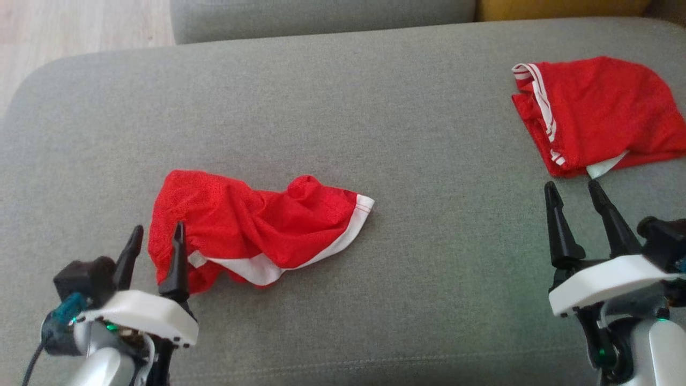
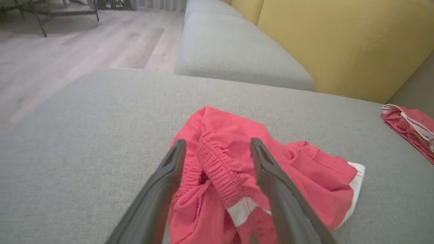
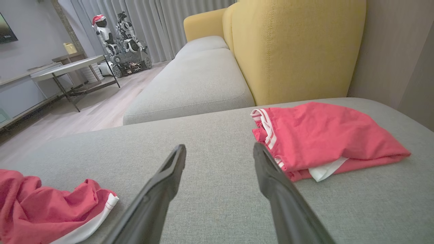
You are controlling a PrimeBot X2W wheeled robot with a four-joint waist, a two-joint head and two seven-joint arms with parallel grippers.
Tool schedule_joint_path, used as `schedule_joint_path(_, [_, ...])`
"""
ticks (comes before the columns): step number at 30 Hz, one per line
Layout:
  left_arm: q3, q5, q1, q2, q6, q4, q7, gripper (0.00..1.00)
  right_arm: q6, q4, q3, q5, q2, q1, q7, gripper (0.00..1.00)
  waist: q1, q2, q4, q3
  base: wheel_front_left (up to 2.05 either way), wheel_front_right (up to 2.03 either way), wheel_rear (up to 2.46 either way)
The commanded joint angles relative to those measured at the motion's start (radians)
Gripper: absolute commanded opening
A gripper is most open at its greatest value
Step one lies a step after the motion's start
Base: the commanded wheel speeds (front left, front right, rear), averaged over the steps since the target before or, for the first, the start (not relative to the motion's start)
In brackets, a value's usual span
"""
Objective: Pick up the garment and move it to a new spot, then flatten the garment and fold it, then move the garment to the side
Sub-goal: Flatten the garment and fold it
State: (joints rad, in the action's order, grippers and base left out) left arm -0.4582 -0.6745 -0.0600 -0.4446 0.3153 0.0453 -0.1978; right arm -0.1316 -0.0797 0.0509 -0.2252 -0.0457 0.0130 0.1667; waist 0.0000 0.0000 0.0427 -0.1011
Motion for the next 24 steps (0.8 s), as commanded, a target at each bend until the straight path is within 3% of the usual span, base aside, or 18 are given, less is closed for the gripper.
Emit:
schedule_joint_path(1, [0.053, 0.028, -0.028, -0.03, 0.024, -0.05, -0.02, 1.0, 0.001, -0.043, -0.021, 0.014, -0.004, 0.028, -0.009, 1.0, 0.0, 0.0, -0.004, 0.013, 0.0, 0.0, 0.0])
schedule_joint_path(2, [0.053, 0.028, -0.028, -0.03, 0.024, -0.05, -0.02, 1.0, 0.001, -0.043, -0.021, 0.014, -0.004, 0.028, -0.009, 1.0, 0.0, 0.0, -0.004, 0.013, 0.0, 0.0, 0.0])
schedule_joint_path(6, [0.048, 0.108, 0.002, -0.05, 0.095, -0.121, -0.035, 1.0, 0.001, -0.051, -0.025, 0.03, -0.004, 0.015, -0.001, 1.0, 0.0, 0.0, -0.008, 0.043, 0.0, 0.0, 0.0])
schedule_joint_path(10, [0.039, 0.128, 0.027, -0.058, 0.125, -0.159, -0.026, 1.0, 0.001, -0.057, -0.028, 0.035, -0.004, 0.004, 0.008, 1.0, 0.0, 0.0, -0.012, 0.056, 0.0, 0.0, 0.0])
schedule_joint_path(24, [0.025, 0.131, 0.027, -0.065, 0.134, -0.196, -0.004, 1.0, 0.001, -0.062, -0.023, 0.034, -0.004, 0.001, 0.019, 1.0, 0.0, 0.0, -0.03, 0.049, 0.0, 0.0, 0.0])
